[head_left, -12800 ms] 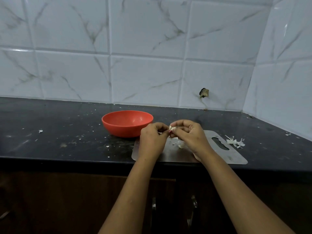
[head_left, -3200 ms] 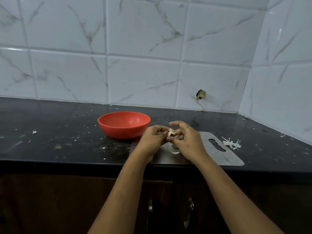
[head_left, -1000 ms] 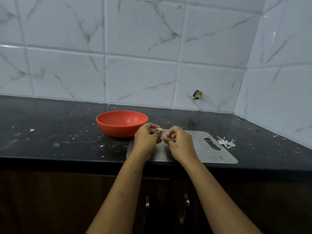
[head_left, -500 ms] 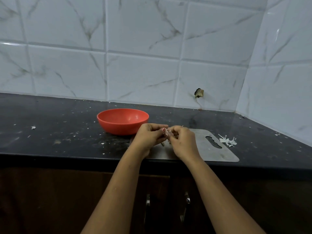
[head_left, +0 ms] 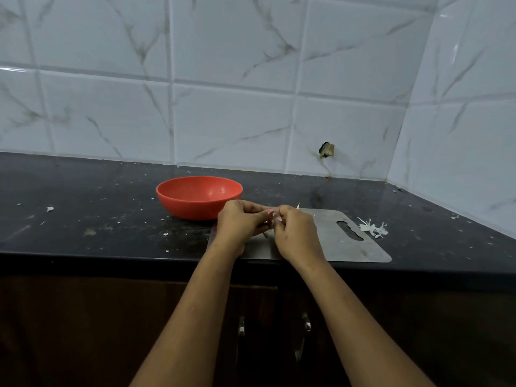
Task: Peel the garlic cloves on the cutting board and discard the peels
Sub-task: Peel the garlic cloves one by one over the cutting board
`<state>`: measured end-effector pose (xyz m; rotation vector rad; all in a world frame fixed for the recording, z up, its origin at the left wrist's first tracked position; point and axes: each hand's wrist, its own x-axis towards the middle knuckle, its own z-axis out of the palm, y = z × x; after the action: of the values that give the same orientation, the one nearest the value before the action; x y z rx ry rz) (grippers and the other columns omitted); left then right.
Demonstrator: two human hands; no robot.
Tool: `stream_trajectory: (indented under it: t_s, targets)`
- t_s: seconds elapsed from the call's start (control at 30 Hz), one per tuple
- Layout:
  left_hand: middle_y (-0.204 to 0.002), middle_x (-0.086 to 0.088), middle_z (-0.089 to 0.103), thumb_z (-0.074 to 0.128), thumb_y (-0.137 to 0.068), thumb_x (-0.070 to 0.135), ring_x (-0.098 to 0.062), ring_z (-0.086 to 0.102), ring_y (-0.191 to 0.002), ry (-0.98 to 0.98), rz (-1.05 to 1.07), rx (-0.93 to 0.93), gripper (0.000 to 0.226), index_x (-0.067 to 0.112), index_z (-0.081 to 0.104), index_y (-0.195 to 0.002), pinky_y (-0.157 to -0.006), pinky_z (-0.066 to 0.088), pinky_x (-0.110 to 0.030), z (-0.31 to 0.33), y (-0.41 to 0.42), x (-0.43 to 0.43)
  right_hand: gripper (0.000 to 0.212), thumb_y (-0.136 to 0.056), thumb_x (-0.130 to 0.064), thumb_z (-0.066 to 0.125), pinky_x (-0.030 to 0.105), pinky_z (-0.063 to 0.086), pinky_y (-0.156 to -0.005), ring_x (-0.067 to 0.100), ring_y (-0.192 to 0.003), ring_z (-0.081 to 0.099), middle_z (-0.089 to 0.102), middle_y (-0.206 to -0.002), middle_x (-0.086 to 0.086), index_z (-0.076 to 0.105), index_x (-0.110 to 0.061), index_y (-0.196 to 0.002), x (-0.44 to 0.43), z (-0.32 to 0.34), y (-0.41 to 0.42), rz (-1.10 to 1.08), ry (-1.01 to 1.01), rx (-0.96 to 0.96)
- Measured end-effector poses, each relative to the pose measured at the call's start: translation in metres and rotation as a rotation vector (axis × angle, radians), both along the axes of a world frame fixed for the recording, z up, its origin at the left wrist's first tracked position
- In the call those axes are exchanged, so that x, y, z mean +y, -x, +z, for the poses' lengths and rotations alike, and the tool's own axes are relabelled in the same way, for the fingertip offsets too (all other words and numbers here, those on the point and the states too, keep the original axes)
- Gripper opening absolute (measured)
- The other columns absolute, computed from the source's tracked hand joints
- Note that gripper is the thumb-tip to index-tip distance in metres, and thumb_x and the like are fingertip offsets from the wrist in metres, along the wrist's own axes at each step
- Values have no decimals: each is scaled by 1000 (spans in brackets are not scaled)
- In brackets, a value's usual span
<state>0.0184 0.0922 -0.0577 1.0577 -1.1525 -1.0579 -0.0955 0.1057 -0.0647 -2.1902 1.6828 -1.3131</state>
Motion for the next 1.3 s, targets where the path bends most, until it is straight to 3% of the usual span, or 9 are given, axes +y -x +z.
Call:
stream_trajectory:
  t_s: [0.13, 0.3, 0.43, 0.57, 0.73, 1.0, 1.13, 1.2, 1.3]
  targets:
    - [-77, -12, 73, 75, -77, 2, -17, 72, -70, -11, 66, -44, 4, 4, 73, -80, -62, 56, -21, 1, 1, 0, 14, -94, -9, 51, 25, 35, -68, 26, -91, 60, 66, -99, 13, 60, -6, -103, 3, 3, -3, -4, -37, 136]
    - [-71, -8, 72, 80, -74, 3, -14, 70, -63, 16, 164, -112, 9, 6, 73, -78, -60, 57, -20, -2, 1, 0, 15, -95, -10, 52, 25, 33, -69, 26, -94, 60, 66, -101, 13, 61, -6, -106, 3, 3, -4, -8, -49, 150]
    - [-79, -17, 71, 71, -82, -1, -21, 71, -70, 1, 134, 19, 3, -3, 69, -83, -64, 59, -23, -2, 1, -3, 16, -94, -12, 57, 25, 39, -71, 26, -93, 63, 69, -99, 12, 66, -7, -106, 1, 3, -3, 4, -57, 62]
    - [-77, -15, 67, 64, -89, 2, -21, 66, -68, -14, 112, 105, 12, 2, 65, -77, -61, 59, -22, -2, -1, -6, 20, -94, -8, 54, 26, 45, -75, 24, -91, 64, 71, -95, 11, 73, -8, -101, -4, 2, 0, -17, -61, 9]
    - [-83, -16, 65, 59, -93, 4, -22, 64, -69, -38, 131, 164, 8, 2, 64, -87, -59, 58, -23, -4, -1, -11, 27, -90, -8, 54, 36, 48, -95, 23, -108, 60, 68, -115, 8, 73, -14, -108, -8, -1, -1, -46, -94, 77]
    - [-84, -13, 66, 51, -97, 5, -23, 65, -72, -33, 168, 144, 16, 5, 66, -90, -64, 58, -26, -5, -1, -14, 33, -87, -3, 48, 40, 52, -83, 23, -87, 62, 71, -108, 0, 75, -21, -93, -10, -1, 0, -72, -91, 12]
    - [-86, -11, 65, 53, -96, 6, -18, 61, -69, -23, 153, 149, 16, 8, 67, -89, -62, 56, -24, -4, -2, -13, 38, -88, -5, 44, 42, 47, -94, 20, -105, 60, 71, -111, -4, 74, -26, -98, -12, -1, 2, -69, -142, 7]
    - [-87, -7, 63, 55, -96, 11, -15, 59, -71, -2, 147, 115, 14, 5, 68, -99, -69, 57, -27, -3, -1, -11, 42, -86, -3, 43, 40, 46, -97, 19, -111, 58, 71, -112, -5, 75, -28, -99, -13, -2, 4, -59, -148, -6]
    - [-87, 0, 61, 54, -97, 23, -12, 56, -71, 31, 119, 28, 19, 10, 68, -102, -84, 56, -39, -3, 2, -10, 46, -90, 1, 39, 30, 48, -86, 13, -97, 59, 70, -111, -5, 75, -26, -100, -11, -1, 8, -3, -89, -195]
